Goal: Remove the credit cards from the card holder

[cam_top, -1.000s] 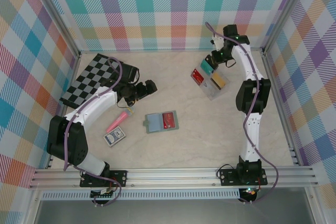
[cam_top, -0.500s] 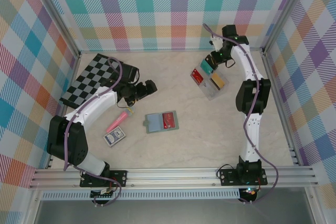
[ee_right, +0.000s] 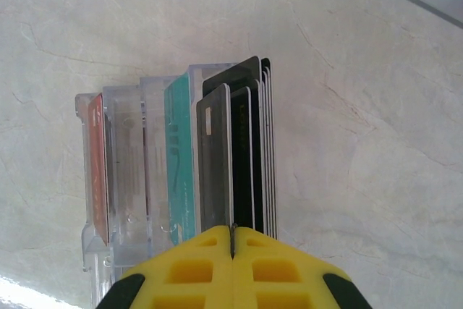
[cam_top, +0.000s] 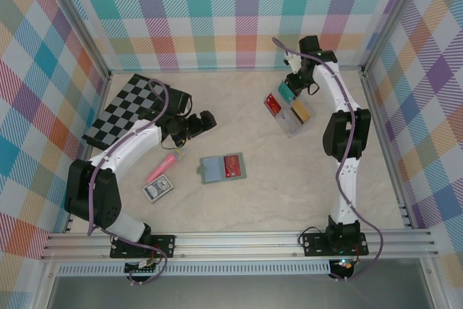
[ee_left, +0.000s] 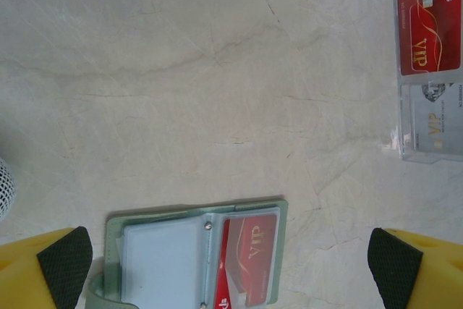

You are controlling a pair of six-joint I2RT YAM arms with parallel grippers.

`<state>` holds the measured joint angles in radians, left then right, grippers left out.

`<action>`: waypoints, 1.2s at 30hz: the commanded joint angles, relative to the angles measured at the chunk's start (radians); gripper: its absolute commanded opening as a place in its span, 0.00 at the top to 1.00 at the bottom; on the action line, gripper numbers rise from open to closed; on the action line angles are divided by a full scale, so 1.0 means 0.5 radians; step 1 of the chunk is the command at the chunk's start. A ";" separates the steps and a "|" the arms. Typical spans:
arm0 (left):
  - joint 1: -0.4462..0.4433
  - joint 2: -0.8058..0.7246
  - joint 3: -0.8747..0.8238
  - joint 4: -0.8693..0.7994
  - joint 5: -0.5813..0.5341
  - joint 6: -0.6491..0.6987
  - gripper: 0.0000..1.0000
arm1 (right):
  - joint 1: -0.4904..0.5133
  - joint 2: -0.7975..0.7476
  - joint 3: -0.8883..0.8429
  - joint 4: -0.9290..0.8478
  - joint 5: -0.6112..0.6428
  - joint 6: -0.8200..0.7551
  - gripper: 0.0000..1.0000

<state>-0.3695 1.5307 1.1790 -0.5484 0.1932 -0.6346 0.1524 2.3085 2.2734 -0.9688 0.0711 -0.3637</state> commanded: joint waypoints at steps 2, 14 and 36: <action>0.033 0.004 -0.030 -0.036 0.017 0.025 0.00 | 0.004 -0.033 -0.043 0.002 0.010 0.001 0.94; 0.033 -0.037 -0.038 -0.042 0.021 0.022 0.00 | 0.001 -0.278 0.026 -0.002 -0.178 0.193 0.70; -0.158 -0.210 -0.320 -0.013 0.160 -0.019 0.07 | 0.261 -1.673 -2.049 0.868 -0.985 1.447 0.41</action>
<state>-0.4133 1.4643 1.0451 -0.5480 0.2466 -0.6365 0.2501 1.5200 1.3308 -0.6270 -0.3656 0.2504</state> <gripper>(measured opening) 0.946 0.578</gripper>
